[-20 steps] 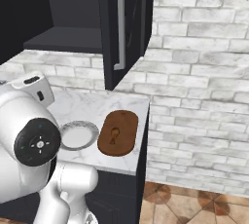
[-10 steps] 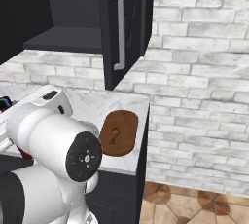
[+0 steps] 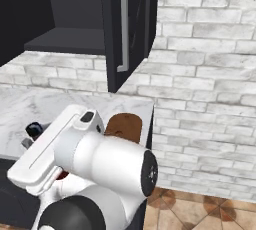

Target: Pick the chicken drumstick from the plate and place it on the cutting board. Then pick the condiment bottle from the cabinet and place it next to the cutting board.

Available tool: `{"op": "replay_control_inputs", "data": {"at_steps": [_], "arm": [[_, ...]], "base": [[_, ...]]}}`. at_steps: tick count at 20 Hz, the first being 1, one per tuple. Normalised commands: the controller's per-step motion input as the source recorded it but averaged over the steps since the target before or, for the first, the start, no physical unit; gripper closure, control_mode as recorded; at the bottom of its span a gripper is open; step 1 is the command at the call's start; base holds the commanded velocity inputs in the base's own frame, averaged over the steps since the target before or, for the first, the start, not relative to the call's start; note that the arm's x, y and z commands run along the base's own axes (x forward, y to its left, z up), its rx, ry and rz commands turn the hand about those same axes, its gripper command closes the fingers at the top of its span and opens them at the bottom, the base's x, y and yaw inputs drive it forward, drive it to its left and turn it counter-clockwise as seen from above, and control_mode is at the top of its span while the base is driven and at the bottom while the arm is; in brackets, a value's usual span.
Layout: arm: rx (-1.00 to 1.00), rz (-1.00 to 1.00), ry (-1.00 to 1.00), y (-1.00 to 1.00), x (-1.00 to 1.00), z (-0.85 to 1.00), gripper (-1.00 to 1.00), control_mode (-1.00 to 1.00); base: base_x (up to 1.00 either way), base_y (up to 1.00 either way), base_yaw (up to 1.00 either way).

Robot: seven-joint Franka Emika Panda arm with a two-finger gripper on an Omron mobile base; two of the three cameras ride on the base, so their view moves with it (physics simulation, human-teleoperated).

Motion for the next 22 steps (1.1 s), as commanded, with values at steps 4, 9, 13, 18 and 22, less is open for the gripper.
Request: {"op": "replay_control_inputs", "data": {"at_steps": [4, 9, 13, 18, 22], "arm": [[0.08, 0.1, -0.07, -0.35, -0.15, -0.6, 1.0, -1.0], [0.02, 0.02, -0.06, -0.28, -0.07, -0.65, 1.0, -1.0], [0.0, 0.0, -0.05, -0.18, 0.0, -0.68, 1.0, -1.0], [0.0, -0.03, -0.04, -0.1, 0.17, -0.65, 1.0, -1.0], [0.0, -0.07, -0.04, -0.01, 0.43, -0.53, 1.0, -1.0]], "base": [[0.0, 0.0, 0.0], [0.0, 0.0, 0.0], [0.0, 0.0, 0.0], [0.0, 0.0, 0.0], [0.0, 0.0, 0.0]]}}
